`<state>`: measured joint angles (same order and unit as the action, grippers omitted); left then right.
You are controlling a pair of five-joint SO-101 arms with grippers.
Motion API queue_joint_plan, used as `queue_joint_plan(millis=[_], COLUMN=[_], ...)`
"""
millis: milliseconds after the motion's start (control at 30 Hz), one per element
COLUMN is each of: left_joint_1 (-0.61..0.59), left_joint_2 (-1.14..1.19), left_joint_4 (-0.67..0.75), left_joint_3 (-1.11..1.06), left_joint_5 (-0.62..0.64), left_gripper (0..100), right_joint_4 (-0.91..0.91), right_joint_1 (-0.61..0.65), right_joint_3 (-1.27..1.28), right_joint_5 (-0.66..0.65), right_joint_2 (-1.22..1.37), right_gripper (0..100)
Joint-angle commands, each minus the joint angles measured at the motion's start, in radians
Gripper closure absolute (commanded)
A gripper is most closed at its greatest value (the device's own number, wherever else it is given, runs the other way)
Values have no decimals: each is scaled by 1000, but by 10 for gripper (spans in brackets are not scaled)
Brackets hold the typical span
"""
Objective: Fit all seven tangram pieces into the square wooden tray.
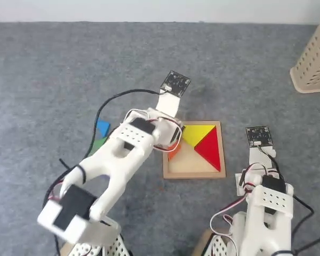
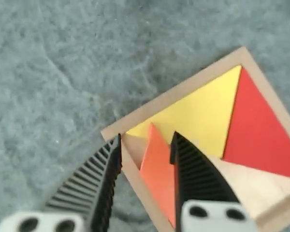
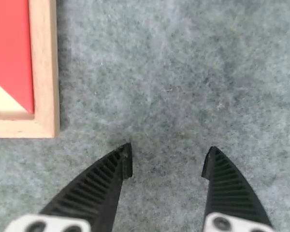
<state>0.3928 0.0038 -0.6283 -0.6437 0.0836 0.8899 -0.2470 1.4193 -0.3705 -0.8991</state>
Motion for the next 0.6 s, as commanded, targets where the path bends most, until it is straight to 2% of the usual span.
queue_joint_plan(millis=[0, 233, 567], left_joint_1=[-15, -43, -34], left_joint_2=[68, 115, -20], left_joint_4=[20, -21, -37], left_joint_3=[102, 130, -2], left_joint_5=[-3, -9, -11], left_gripper=[848, 848, 848], right_joint_4=[-16, -16, -16], right_joint_1=[18, 18, 18], right_joint_3=[-3, -3, -3], right_joint_5=[2, 2, 2], right_joint_2=[7, 7, 7], right_gripper=[757, 757, 757])
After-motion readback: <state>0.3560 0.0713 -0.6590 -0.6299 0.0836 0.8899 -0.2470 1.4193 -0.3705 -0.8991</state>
